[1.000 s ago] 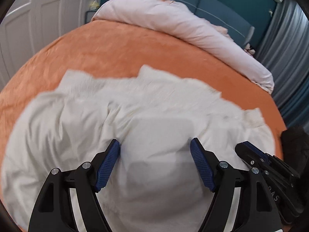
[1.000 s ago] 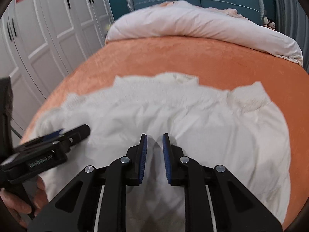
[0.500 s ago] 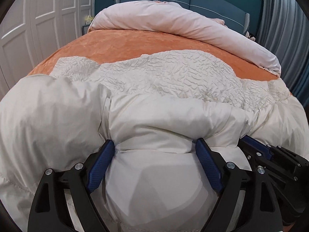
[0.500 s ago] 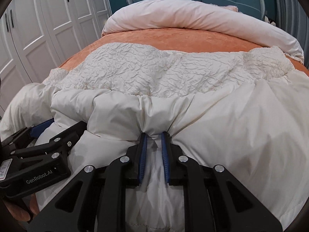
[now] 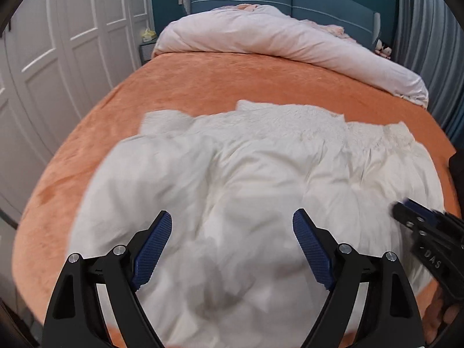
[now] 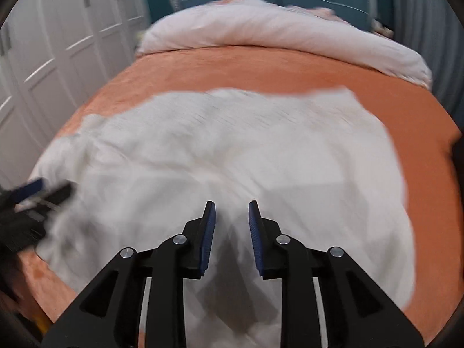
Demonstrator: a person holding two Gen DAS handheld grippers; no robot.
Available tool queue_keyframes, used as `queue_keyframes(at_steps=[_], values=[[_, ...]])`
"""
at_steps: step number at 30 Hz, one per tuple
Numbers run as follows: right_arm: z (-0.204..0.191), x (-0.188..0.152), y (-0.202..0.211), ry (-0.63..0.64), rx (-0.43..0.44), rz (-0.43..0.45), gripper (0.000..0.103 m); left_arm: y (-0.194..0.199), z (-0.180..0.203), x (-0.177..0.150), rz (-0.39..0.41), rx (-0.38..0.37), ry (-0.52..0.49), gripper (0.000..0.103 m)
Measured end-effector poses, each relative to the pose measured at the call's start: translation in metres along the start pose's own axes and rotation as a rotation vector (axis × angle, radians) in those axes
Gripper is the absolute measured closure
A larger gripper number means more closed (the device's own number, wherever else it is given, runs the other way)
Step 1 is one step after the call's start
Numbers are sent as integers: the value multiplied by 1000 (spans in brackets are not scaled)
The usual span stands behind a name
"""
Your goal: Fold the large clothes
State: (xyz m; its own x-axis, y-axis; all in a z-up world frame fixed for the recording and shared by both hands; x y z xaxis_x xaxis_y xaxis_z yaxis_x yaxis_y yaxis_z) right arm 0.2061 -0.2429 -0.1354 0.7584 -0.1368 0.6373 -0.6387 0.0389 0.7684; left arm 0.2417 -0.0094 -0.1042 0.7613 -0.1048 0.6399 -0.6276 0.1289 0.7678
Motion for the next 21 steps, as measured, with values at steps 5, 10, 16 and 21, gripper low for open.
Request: queue_keyframes(at_steps=[5,10,16,21], values=[[54,-51,12,-130,4,8,85,19,-29,-20,-26,60,17,20],[48,-43,50,-140,-32,35,82,26,-63,-43,-67,107,77,20],[100,-54,38,-235,-186,-19,79,2,-126,-73,-174,174,228,22],[115,-84,20,-295,-156,-106,78,3,-145,-87,-187,169,275,21]])
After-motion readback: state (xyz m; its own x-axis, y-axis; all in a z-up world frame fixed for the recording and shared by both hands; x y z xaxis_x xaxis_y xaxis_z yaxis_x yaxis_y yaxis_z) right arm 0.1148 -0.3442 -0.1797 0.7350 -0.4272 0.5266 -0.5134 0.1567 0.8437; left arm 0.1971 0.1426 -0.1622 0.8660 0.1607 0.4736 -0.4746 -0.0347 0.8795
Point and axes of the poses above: each gripper's, at about its wrist camera, not at the fingertips, and y roughly against the way its jaws point, z to its right, x to its top, the point moved 10 cm from there along -y, roughly the way its jaws point, and after that the axes turned 2 degrees about y, right-handed, at the moved point
